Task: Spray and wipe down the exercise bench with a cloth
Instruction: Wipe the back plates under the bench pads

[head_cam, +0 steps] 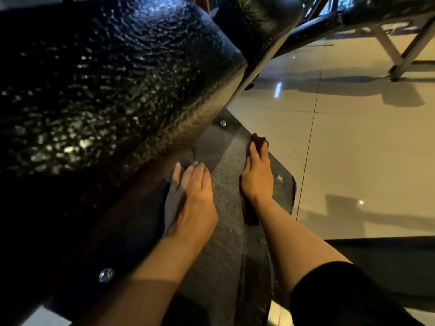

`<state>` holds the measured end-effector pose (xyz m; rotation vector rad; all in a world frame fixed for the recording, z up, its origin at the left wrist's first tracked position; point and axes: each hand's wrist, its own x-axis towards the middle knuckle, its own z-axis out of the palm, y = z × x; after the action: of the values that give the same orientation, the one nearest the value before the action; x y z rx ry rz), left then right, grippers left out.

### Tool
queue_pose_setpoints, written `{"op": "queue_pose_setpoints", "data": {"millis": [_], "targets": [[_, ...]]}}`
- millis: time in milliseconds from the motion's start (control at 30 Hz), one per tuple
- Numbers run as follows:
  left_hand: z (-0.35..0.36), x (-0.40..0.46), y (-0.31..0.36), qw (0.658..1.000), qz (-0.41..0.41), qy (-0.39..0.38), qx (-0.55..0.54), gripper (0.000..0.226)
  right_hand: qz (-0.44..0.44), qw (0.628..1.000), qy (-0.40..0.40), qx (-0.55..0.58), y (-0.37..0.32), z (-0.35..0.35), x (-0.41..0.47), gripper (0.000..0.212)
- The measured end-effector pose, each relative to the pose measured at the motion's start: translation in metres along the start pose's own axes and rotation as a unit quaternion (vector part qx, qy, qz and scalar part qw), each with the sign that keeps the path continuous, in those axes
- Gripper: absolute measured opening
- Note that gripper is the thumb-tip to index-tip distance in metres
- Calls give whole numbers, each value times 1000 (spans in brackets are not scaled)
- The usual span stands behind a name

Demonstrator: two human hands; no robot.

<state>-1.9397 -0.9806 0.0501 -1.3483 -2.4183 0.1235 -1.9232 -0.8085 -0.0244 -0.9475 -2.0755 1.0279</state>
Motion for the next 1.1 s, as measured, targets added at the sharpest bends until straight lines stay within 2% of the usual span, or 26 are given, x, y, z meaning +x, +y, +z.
{"op": "queue_pose_setpoints", "data": {"millis": [67,100,167,267,300,367,433,500,567,633,700,767,833,900,933,1000,1033,1100], "targets": [[1,2,0,1000,3,-7,9,57,119,992,25,15,9,-5,2,49],[3,3,-1,1000,10,-19,8,56,138,990,28,29,2,-6,5,49],[3,1,-4,999,27,-42,13,56,82,995,5,58,-27,-2,15,46],[3,0,-2,999,18,-14,45,58,-88,994,-24,59,-63,7,17,49],[0,-1,3,999,5,-5,36,58,-112,991,-31,62,-66,8,17,49],[-6,-3,16,998,-7,-42,44,58,-107,993,-24,50,-55,9,12,50],[-6,-9,29,996,4,-67,51,64,-39,999,-6,28,-26,5,-4,50],[-1,-15,38,995,18,-86,56,66,72,997,15,2,11,-5,-27,52],[1,-22,39,996,21,-78,44,66,176,984,32,-3,43,-15,-49,53],[-5,-31,36,997,20,-62,52,65,278,957,65,51,54,-21,-62,52],[-16,-42,27,994,17,-78,76,64,299,945,104,82,35,-19,-62,50],[-25,-53,7,985,31,-117,120,63,235,966,66,89,-13,-8,-62,53],[-27,-65,-14,993,54,-52,89,62,78,994,23,74,-71,15,-68,54],[-31,-84,-33,999,-22,-25,37,62,-86,994,-29,63,-120,36,-83,55],[-35,-92,-37,998,-29,-44,31,63,-140,988,-41,45,-135,41,-92,60],[-37,-107,-43,994,-33,-92,52,65,-172,983,-55,44,-131,38,-106,61],[-37,-112,-44,994,-20,-91,51,65,-170,983,-51,49,-114,32,-113,60],[-36,-121,-39,997,1,-54,60,63,-83,996,-23,33,-65,12,-135,58]]}}
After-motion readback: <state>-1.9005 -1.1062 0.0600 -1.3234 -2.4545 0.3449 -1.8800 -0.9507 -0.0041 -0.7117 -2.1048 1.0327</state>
